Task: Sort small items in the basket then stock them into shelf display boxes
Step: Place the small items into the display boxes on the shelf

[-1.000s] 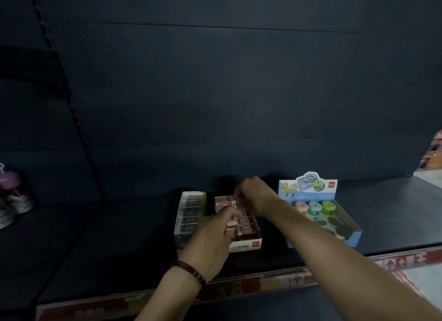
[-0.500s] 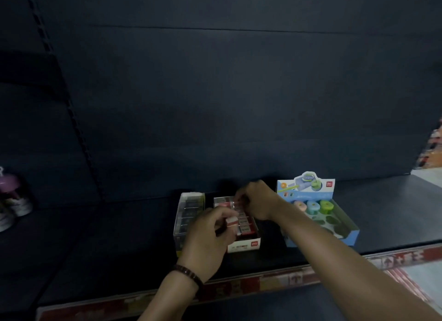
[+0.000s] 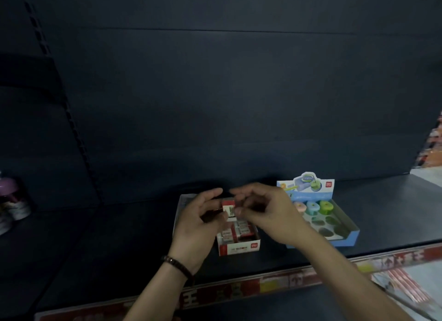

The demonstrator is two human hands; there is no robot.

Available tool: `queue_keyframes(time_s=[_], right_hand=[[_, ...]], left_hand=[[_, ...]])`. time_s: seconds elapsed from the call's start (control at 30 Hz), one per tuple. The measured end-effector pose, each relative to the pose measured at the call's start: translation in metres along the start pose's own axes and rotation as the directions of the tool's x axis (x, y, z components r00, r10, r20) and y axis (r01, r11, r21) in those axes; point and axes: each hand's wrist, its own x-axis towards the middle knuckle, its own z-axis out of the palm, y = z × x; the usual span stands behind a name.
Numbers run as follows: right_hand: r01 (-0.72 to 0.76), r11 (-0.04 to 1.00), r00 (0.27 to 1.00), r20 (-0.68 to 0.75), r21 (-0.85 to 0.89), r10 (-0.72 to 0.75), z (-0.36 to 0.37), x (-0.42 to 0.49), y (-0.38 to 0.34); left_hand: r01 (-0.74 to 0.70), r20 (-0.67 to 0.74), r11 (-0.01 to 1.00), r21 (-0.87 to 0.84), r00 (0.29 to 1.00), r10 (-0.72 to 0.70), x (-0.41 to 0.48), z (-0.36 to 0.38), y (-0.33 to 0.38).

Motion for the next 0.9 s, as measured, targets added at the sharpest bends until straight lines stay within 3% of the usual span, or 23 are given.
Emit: queue_keyframes(time_s=[0.07, 0.23, 0.33, 0.47, 0.6, 0.67, 0.73, 0.8, 0.9], right_hand=[[0.02, 0.999, 1.0, 0.003, -0.048, -0.02, 0.004, -0.001, 0.002], [0.007, 0.999, 1.0, -0.028, -0.048, -0.009, 0.004, -0.002, 0.0], [0.077, 0.982, 0.997, -0.017, -0.171, -0.081, 0.001, 0.0, -0.001], [0.369, 0.839, 0.928, 0.113, -0.4, -0.354, -0.004, 0.004, 0.004], [0.478, 0.685, 0.874, 0.215, -0.55, -0.436, -0.011, 0.008, 0.013], [0.451, 0.678, 0.885, 0.196, -0.58, -0.421, -0.012, 0.012, 0.02], [0.366, 0.704, 0.92, 0.122, -0.609, -0.372, -0.012, 0.019, 0.029], [0.271, 0.741, 0.951, 0.053, -0.615, -0.304, -0.007, 0.028, 0.038], [0.174, 0.759, 0.982, 0.056, -0.627, -0.18, 0.008, 0.042, 0.047]], left_hand=[[-0.035, 0.0, 0.996, 0.085, 0.999, 0.035, 0.001, -0.002, 0.0], [-0.046, -0.081, 0.997, 0.066, 0.995, 0.051, 0.007, -0.002, -0.001], [-0.072, -0.082, 0.989, 0.132, 0.993, 0.083, 0.009, -0.004, -0.004], [-0.111, -0.041, 0.975, 0.195, 0.992, 0.121, 0.011, -0.006, -0.003], [-0.18, -0.092, 0.945, 0.272, 0.973, 0.212, 0.006, -0.001, -0.002], [-0.247, -0.116, 0.852, 0.461, 0.935, 0.334, -0.002, 0.001, -0.011], [-0.352, -0.016, 0.669, 0.655, 0.878, 0.478, -0.015, 0.002, -0.027], [-0.41, 0.114, 0.532, 0.741, 0.857, 0.502, -0.025, 0.004, -0.045], [-0.42, 0.183, 0.477, 0.772, 0.866, 0.466, -0.029, 0.005, -0.062]])
